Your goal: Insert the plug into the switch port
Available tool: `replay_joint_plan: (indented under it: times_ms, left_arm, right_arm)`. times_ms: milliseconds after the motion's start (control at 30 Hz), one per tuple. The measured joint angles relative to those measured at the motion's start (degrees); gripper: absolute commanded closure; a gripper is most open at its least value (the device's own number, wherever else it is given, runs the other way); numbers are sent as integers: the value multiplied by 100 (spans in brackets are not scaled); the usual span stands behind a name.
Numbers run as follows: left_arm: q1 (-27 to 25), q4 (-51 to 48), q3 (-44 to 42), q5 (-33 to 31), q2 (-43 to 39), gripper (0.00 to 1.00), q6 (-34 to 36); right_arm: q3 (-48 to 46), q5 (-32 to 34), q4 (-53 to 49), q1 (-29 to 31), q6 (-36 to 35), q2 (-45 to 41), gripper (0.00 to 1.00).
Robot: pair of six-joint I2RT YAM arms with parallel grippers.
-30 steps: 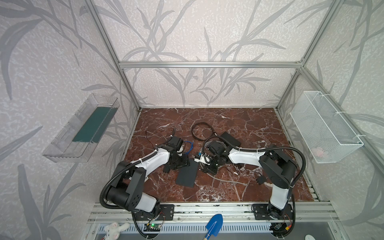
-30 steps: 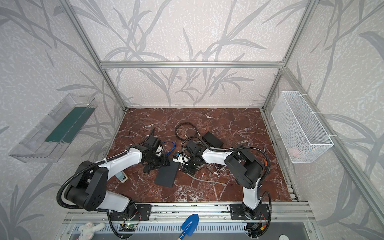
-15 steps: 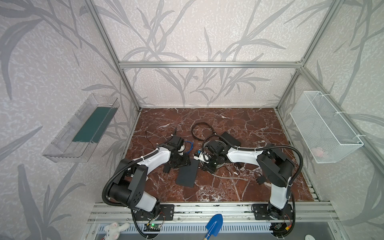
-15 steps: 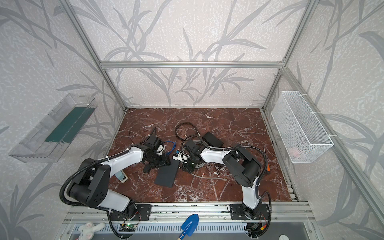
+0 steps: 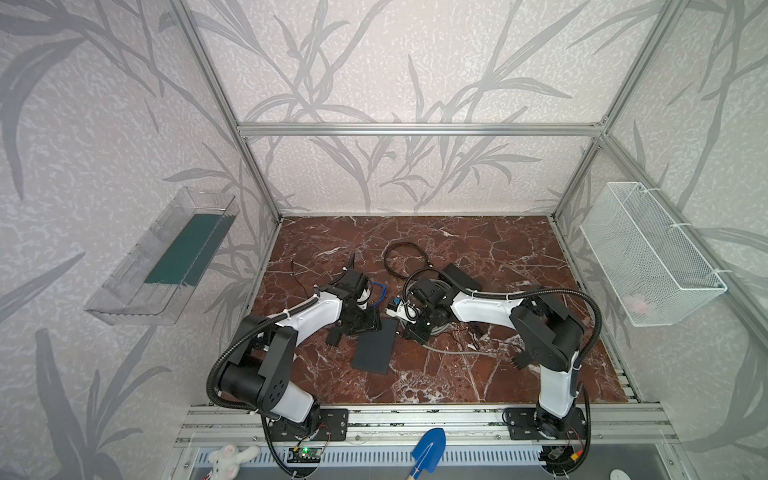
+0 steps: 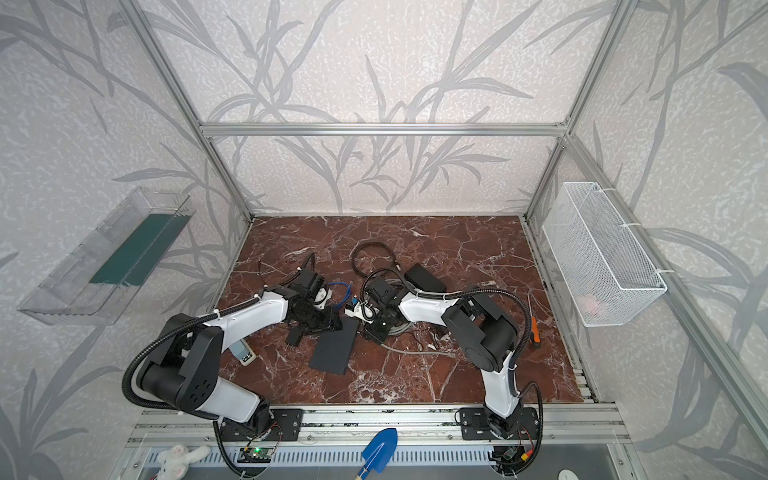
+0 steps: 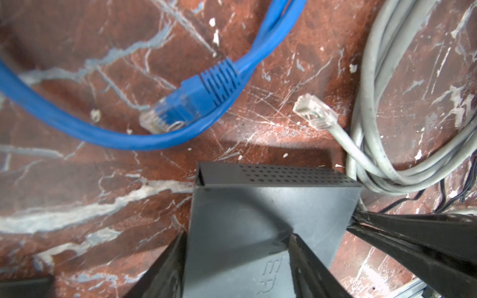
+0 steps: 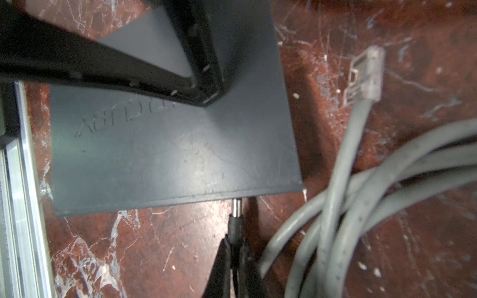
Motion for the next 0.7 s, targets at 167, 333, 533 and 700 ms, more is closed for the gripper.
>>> replay_joint_plan:
  times_ms: [167, 333, 533, 700]
  left_arm:
    - [4, -31, 35, 11, 33, 37, 87]
    - [7, -50, 96, 57, 103, 38, 129]
    - [9, -57, 129, 87, 142, 38, 136]
    - [31, -57, 168, 116, 190, 38, 118]
  right_arm:
    - [7, 35, 13, -33, -2, 0, 94]
    - [50, 142, 13, -83, -20, 2, 94]
    - [55, 177, 20, -94, -70, 2, 94]
    - [50, 168, 20, -74, -203, 2, 94]
